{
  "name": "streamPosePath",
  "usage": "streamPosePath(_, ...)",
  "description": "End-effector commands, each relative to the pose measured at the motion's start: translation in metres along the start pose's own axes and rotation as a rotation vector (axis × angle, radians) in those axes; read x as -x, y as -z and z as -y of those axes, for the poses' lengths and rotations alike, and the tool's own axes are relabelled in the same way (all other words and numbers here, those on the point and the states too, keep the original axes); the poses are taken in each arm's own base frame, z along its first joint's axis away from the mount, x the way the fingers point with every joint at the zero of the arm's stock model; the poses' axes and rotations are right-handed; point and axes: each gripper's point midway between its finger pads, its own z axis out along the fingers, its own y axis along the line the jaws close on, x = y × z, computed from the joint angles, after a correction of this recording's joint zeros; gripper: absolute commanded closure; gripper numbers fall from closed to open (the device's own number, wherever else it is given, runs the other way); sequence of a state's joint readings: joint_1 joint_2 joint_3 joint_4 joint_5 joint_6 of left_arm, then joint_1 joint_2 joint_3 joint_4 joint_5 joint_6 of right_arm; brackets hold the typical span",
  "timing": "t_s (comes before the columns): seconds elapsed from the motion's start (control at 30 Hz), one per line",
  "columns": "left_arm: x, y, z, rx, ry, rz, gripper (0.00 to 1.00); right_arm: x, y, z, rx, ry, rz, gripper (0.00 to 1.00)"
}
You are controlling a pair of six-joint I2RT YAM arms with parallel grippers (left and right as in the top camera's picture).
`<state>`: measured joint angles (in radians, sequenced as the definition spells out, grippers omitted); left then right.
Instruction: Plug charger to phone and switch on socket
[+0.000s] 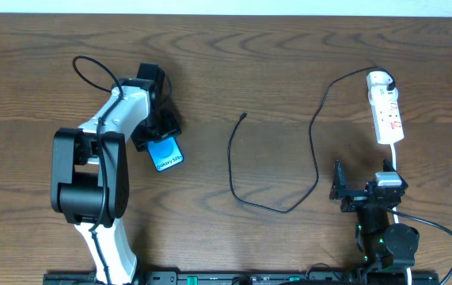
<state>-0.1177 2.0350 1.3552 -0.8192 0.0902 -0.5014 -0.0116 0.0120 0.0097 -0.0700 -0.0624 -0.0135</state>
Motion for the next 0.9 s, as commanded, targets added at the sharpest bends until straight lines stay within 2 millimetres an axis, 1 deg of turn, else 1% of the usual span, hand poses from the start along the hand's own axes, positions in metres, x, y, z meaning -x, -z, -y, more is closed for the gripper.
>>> streamPosePath(0.0,-0.02,-0.019,0.0,0.009,0.011,-0.123,0.31,-0.001,0.0,0.0,-0.001,0.011,0.0,0.01)
streamPosePath(0.47,-0.003,0.03,0.016,-0.023,0.009,-0.098,0.31,-0.001,0.0,0.0,-0.001,0.011,0.0,0.01)
streamPosePath(0.73,-0.005,0.056,0.034,-0.165,0.019,-0.103,0.31,-0.001,0.0,0.0,-0.001,0.011,0.0,0.01)
streamPosePath(0.87,-0.01,0.075,0.047,-0.289,0.031,-0.136,0.31,-0.001,0.0,0.0,-0.001,0.011,0.0,0.01)
